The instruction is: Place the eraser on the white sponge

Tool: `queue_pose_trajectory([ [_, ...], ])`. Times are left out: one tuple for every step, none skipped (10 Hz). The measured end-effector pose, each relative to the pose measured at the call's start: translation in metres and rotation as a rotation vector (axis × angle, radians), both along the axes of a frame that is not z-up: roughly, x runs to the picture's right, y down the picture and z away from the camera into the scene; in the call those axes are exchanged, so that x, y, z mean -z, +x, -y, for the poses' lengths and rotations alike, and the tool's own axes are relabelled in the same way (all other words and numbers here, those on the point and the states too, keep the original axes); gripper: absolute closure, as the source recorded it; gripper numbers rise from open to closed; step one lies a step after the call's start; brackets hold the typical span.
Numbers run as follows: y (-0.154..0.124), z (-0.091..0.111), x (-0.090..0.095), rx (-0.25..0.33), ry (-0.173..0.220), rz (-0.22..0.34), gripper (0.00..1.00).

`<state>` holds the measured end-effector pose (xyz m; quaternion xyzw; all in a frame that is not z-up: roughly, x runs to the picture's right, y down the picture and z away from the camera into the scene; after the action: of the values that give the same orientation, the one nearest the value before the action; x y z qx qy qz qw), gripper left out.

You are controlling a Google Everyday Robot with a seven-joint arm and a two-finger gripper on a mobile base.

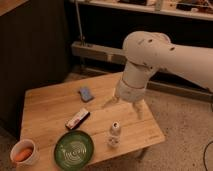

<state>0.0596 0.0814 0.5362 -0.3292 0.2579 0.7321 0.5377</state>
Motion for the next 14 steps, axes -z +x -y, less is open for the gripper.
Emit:
queue_pose_trajectory([
  [0.000,0.000,0.000,0.000,0.000,0.000,0.20],
  [0.000,0.000,0.000,0.000,0.000,0.000,0.20],
  [0.000,0.000,0.000,0.000,0.000,0.000,0.20],
  [0.000,0.000,0.000,0.000,0.000,0.000,0.20],
  [0.000,0.002,0.000,0.001,0.005,-0.010,0.20],
  [0.000,0.008,-0.001,0.003,0.023,-0.034,0.20],
  [-0.005,0.016,-0.004,0.008,0.043,-0.049,0.20],
  [-0.018,0.030,-0.010,0.015,0.083,-0.070,0.20],
  [-0.031,0.041,-0.017,0.017,0.112,-0.086,0.20],
  [-0.052,0.054,-0.025,0.009,0.147,-0.101,0.20],
  [-0.069,0.062,-0.031,0.003,0.171,-0.105,0.20],
  [-0.078,0.068,-0.035,-0.001,0.187,-0.117,0.20],
  [-0.081,0.070,-0.036,0.000,0.194,-0.119,0.20],
  [-0.080,0.070,-0.036,-0.002,0.194,-0.120,0.20],
])
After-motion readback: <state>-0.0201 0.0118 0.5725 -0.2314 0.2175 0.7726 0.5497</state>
